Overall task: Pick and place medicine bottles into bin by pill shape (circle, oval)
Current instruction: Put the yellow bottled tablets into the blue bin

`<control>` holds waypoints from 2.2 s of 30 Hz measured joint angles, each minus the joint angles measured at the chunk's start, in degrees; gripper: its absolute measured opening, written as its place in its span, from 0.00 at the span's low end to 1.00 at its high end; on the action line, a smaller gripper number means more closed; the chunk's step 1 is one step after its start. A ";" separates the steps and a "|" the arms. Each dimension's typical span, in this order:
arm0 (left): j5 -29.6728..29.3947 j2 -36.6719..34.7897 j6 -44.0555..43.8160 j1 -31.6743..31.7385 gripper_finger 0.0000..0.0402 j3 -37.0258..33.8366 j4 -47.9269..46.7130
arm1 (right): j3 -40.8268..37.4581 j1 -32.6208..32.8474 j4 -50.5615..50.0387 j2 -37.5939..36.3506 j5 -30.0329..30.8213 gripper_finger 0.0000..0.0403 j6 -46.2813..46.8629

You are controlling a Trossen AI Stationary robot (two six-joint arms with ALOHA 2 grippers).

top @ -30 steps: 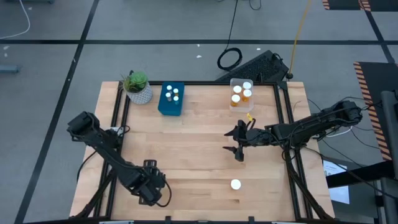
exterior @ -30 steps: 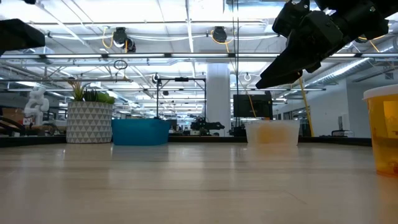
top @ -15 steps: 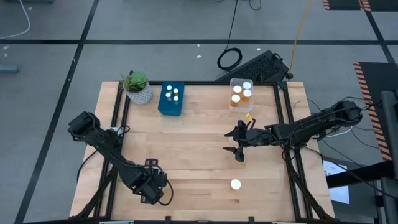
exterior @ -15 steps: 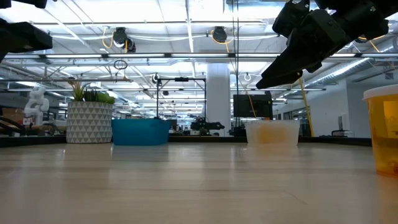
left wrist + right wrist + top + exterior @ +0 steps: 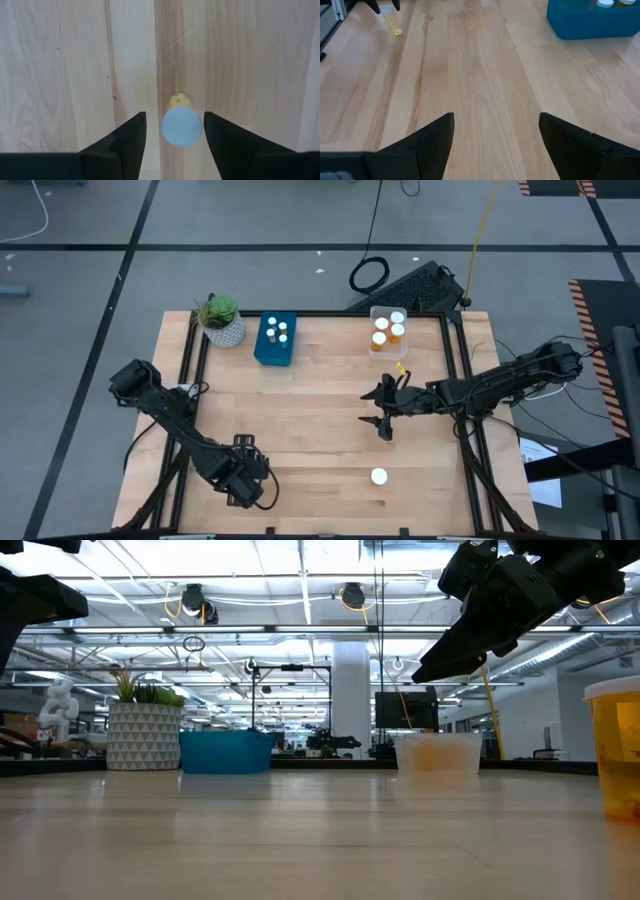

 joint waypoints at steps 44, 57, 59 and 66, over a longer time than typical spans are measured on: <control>-0.08 -0.31 12.84 7.45 0.33 0.11 -4.79 | -0.02 0.92 0.00 0.00 -0.01 0.70 0.44; -6.48 -14.69 38.07 33.08 0.32 0.63 -8.01 | -0.04 1.27 -0.39 0.00 0.00 0.70 1.39; -6.80 -16.54 41.33 37.83 0.32 0.63 -7.63 | -0.04 1.51 -0.39 0.00 0.02 0.70 1.49; -7.34 -18.25 50.72 53.67 0.31 0.63 -3.98 | -0.04 2.98 -0.19 0.00 0.09 0.70 1.51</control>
